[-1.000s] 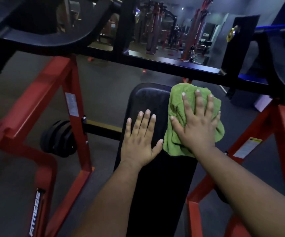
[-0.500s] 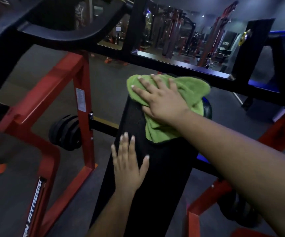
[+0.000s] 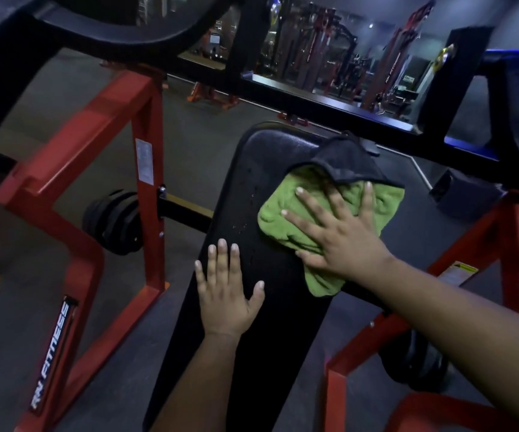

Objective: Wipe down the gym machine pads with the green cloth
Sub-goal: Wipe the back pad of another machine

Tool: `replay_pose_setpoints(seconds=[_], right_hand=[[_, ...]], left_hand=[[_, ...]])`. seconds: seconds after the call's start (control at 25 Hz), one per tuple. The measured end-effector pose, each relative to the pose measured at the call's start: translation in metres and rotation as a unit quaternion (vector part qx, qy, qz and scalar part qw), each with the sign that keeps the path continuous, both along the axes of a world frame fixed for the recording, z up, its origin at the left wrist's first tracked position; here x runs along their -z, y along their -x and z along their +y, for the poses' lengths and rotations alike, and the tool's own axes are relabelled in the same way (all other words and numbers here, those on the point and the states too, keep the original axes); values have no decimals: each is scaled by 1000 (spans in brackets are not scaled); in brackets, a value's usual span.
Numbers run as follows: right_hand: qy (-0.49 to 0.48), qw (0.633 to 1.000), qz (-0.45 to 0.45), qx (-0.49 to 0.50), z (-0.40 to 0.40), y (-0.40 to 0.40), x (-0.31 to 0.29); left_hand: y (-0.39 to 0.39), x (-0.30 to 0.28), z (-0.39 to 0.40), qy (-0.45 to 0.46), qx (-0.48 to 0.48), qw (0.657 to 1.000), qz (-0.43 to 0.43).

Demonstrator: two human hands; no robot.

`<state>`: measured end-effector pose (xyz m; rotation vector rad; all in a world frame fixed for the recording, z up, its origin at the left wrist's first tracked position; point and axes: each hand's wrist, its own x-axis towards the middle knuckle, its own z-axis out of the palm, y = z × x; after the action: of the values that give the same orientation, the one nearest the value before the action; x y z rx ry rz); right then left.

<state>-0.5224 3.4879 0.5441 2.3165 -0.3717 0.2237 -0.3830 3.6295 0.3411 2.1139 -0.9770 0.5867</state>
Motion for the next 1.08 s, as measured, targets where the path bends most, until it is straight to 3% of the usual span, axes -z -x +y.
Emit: replay_pose_setpoints(seconds=[0.28, 0.36, 0.52, 0.64, 0.88, 1.08], right_hand=[[17, 999, 45, -13, 36, -159, -31], [30, 998, 40, -35, 30, -137, -29], [33, 998, 5, -44, 3, -22, 1], [75, 995, 35, -55, -5, 24, 9], [74, 988, 113, -75, 16, -104, -24], [74, 993, -18, -93, 25, -104, -15]], left_hand=[[-2, 4, -2, 23, 6, 1000, -18], [-3, 3, -1, 19, 6, 1000, -16], [-2, 0, 2, 13, 20, 1000, -5], [-1, 2, 3, 11, 18, 1000, 0], [0, 2, 3, 20, 7, 1000, -16], [-2, 4, 3, 9, 11, 1000, -15]])
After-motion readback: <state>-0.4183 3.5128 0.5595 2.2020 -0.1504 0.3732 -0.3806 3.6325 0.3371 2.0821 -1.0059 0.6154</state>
